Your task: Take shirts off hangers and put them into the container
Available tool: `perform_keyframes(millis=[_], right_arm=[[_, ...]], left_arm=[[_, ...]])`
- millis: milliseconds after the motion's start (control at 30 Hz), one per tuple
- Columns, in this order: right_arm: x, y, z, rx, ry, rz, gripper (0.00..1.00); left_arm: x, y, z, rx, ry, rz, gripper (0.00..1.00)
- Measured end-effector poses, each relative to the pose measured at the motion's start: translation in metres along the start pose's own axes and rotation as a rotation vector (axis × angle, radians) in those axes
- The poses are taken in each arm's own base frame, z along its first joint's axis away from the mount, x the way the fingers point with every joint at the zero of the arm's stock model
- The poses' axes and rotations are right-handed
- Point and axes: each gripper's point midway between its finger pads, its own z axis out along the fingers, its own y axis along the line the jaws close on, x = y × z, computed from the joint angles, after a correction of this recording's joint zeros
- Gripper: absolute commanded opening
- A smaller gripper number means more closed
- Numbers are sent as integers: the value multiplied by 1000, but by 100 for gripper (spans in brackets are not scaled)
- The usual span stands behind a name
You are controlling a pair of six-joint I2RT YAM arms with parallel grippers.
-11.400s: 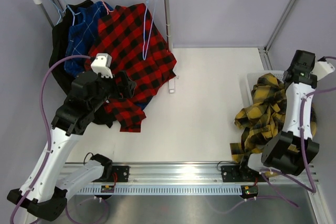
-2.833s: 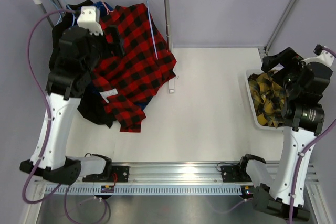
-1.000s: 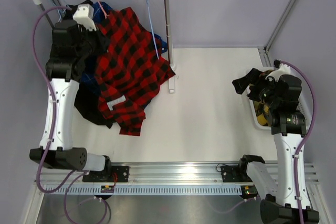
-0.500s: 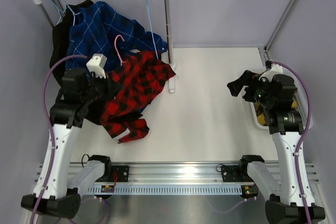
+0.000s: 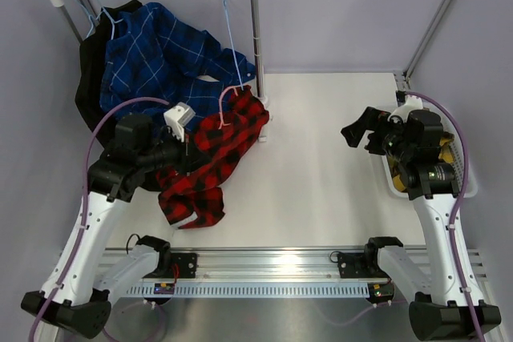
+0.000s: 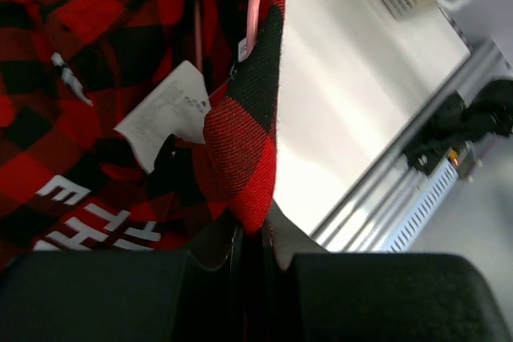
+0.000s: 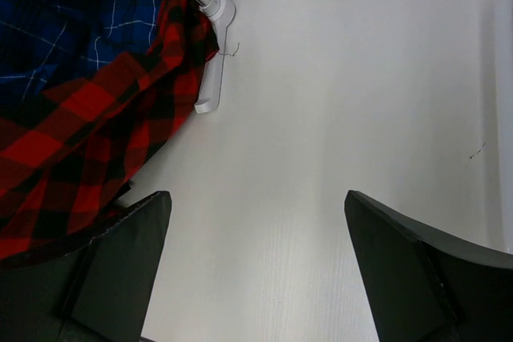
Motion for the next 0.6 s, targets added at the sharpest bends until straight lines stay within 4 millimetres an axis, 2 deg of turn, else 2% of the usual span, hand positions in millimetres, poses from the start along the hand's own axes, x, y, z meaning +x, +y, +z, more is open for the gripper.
perform_keyframes(millis=[100, 200, 400, 500, 600], right_arm=[[-3, 4, -1, -12, -6, -24, 99], [-6, 14, -4, -46, -12, -69, 99], [-24, 37, -16, -112, -57, -167, 99], [-39, 52, -28, -157, -100, -211, 99], [-60, 68, -43, -195, -159, -252, 98]], left_arm=[[5, -24, 9, 83, 67, 37, 0], [-7, -51, 16, 162, 95, 95, 0], [-46, -93, 35, 232, 91, 189, 0], [-72, -103, 45, 223, 68, 209, 0], [-106, -112, 52, 204, 17, 218, 0]])
